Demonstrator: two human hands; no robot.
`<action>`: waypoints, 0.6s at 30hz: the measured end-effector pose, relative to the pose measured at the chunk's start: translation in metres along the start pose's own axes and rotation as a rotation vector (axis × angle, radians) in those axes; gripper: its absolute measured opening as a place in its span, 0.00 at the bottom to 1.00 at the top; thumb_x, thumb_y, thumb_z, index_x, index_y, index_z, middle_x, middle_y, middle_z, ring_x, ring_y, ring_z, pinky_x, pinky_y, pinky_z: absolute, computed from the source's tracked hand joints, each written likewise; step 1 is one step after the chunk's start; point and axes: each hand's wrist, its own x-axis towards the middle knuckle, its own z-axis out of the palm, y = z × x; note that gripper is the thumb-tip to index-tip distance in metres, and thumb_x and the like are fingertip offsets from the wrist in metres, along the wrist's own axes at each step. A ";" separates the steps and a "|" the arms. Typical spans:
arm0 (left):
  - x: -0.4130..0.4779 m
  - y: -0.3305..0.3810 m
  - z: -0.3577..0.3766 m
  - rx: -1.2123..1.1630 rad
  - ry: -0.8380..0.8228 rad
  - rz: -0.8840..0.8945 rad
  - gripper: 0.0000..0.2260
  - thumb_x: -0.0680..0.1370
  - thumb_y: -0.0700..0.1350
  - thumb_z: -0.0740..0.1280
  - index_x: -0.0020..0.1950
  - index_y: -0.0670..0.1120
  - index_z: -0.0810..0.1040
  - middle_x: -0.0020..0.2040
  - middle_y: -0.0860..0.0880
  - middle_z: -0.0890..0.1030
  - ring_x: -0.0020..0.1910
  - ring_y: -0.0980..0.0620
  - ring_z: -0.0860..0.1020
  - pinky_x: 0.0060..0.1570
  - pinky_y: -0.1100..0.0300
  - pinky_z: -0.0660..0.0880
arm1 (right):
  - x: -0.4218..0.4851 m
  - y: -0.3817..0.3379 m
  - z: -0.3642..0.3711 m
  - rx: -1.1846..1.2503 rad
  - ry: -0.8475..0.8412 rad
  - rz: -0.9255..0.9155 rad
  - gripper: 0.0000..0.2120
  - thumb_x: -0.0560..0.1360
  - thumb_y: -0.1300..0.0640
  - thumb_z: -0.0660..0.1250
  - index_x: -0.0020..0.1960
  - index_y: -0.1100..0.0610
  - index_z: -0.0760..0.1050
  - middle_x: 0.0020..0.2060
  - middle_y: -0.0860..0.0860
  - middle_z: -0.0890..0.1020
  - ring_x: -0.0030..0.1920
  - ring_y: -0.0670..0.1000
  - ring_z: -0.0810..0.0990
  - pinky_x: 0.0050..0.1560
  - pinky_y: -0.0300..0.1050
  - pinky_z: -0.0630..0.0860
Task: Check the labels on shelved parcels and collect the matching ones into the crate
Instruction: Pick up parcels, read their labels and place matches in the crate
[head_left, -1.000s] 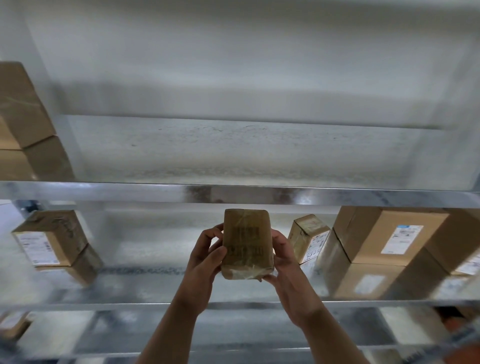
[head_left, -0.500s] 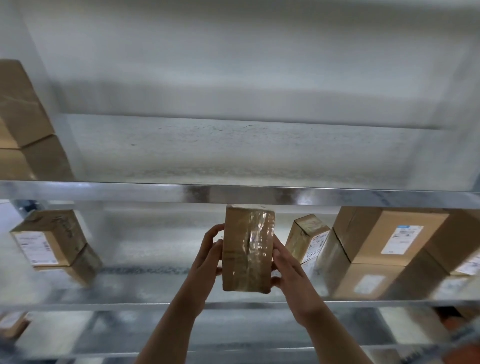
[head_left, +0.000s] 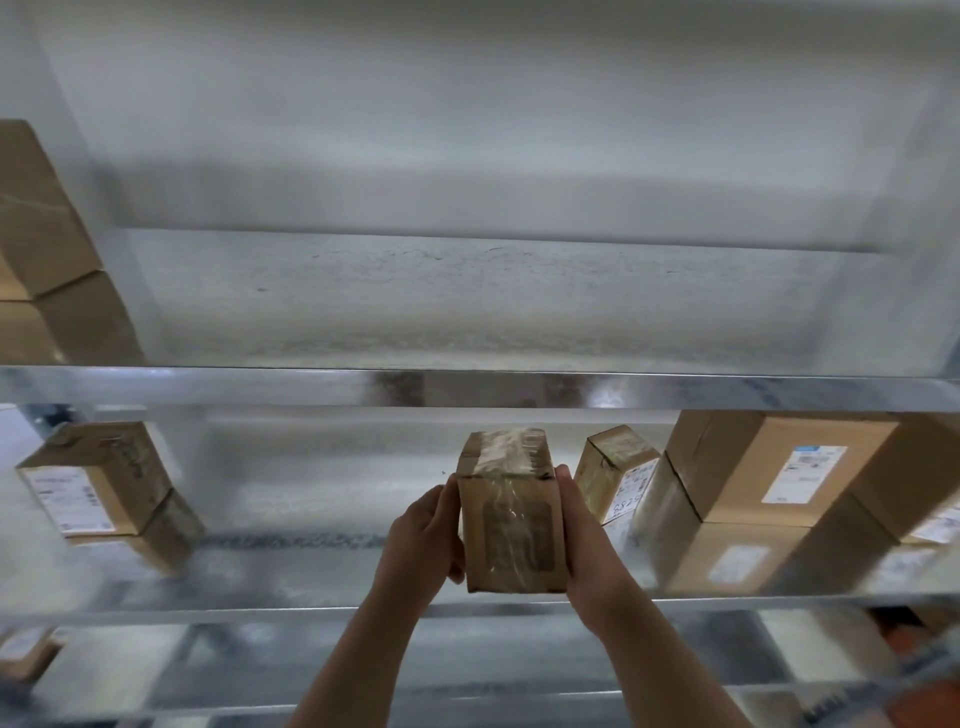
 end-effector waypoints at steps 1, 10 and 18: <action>0.001 -0.001 -0.001 0.016 0.011 0.008 0.24 0.80 0.66 0.54 0.39 0.50 0.78 0.26 0.49 0.79 0.26 0.53 0.78 0.32 0.58 0.77 | 0.000 -0.002 0.001 0.024 0.003 0.022 0.36 0.76 0.27 0.53 0.69 0.50 0.80 0.61 0.54 0.86 0.63 0.57 0.85 0.71 0.63 0.75; -0.004 0.013 -0.004 -0.209 -0.007 -0.066 0.12 0.84 0.60 0.59 0.62 0.61 0.78 0.54 0.48 0.85 0.49 0.46 0.86 0.43 0.45 0.85 | -0.001 -0.001 0.000 0.128 -0.030 0.077 0.33 0.85 0.34 0.49 0.69 0.54 0.81 0.64 0.61 0.84 0.66 0.63 0.82 0.72 0.70 0.72; -0.008 0.016 -0.012 -0.278 -0.072 -0.196 0.26 0.76 0.70 0.59 0.65 0.54 0.79 0.56 0.45 0.86 0.50 0.44 0.87 0.48 0.45 0.85 | -0.005 -0.007 0.001 0.069 -0.020 0.054 0.30 0.86 0.37 0.49 0.64 0.53 0.84 0.60 0.58 0.87 0.61 0.62 0.85 0.71 0.68 0.75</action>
